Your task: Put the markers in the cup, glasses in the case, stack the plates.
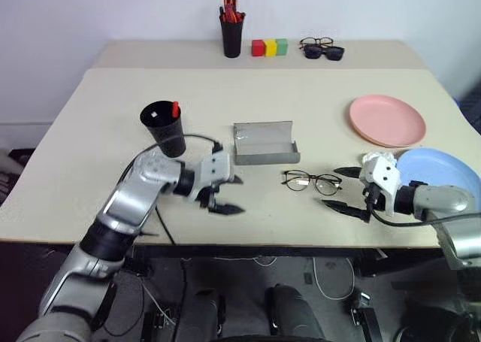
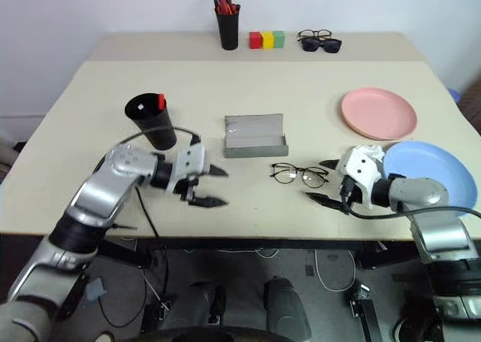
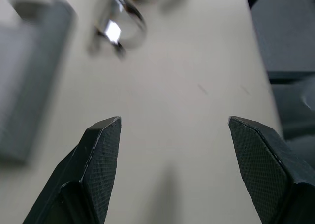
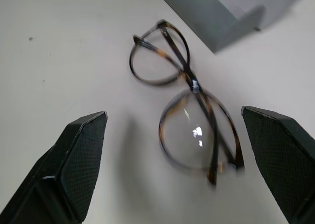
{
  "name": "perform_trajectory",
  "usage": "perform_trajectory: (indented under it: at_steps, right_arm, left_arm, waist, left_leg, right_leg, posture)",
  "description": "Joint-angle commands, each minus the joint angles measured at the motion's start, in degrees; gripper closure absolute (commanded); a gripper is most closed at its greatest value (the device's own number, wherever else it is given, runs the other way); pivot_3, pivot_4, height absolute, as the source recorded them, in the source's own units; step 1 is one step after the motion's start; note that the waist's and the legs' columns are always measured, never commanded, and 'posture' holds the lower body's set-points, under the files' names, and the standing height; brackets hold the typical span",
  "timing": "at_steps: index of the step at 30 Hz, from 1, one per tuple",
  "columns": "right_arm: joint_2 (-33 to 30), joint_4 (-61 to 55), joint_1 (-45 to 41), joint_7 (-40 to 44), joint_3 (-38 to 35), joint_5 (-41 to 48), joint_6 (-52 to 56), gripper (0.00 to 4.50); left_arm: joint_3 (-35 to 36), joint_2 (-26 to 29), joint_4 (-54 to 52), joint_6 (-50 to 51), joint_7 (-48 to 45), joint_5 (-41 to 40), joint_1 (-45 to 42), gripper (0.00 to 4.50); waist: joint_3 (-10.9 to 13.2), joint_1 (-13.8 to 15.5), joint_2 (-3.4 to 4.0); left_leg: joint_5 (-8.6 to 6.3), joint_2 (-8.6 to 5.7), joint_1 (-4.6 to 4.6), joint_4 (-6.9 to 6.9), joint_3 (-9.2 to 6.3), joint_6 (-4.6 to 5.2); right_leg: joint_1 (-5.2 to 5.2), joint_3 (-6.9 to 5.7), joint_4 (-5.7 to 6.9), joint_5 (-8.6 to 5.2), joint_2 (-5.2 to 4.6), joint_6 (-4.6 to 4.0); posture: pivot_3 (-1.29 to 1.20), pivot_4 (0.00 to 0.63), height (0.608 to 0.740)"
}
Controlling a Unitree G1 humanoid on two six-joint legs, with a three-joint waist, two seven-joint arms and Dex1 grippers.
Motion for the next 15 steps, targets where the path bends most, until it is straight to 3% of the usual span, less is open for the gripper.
perform_trajectory:
  at_steps: [1,6,10,15]
  right_arm:
    - [-0.1,2.6,-5.3,3.3,1.0,0.2,-0.2,0.00]
    - [0.5,7.9,-11.4,8.4,4.2,-0.5,-0.3,0.00]
    - [0.5,11.9,-15.2,11.9,6.3,-1.7,-0.1,0.00]
    - [1.2,17.6,-18.9,14.4,7.9,-3.5,-1.9,0.00]
  left_arm:
    - [6.6,-4.9,-4.1,-5.0,9.1,-3.4,5.1,0.98]
    - [9.2,-5.3,-6.4,-6.4,11.6,-6.9,13.8,0.98]
    - [12.3,-3.7,-8.7,-0.8,9.6,-15.8,15.4,0.98]
    - [13.7,-2.2,-9.1,-1.8,10.7,-18.1,15.9,0.98]
  waist:
    - [0.0,0.6,0.02]
    - [0.0,0.5,0.02]
    - [0.0,0.8,0.02]
    - [0.0,0.5,0.03]
  left_leg:
    - [-0.03,0.00,-0.02,0.07,-0.02,0.04]
    - [-0.06,0.01,0.00,0.02,0.01,0.07]
    - [-0.07,0.02,-0.01,0.04,-0.02,0.08]
    - [-0.06,0.01,0.01,0.01,-0.01,0.06]
  right_leg:
    - [0.01,-0.02,-0.01,0.00,0.00,0.00]
    - [-0.01,-0.03,-0.07,0.00,-0.02,0.00]
    - [0.02,-0.07,-0.08,0.01,-0.05,-0.01]
    - [0.02,-0.08,-0.10,0.01,-0.05,-0.01]
  posture:
    - [0.00,0.150,0.740]
    - [0.00,0.150,0.740]
    - [0.00,0.150,0.740]
    - [0.00,0.150,0.740]
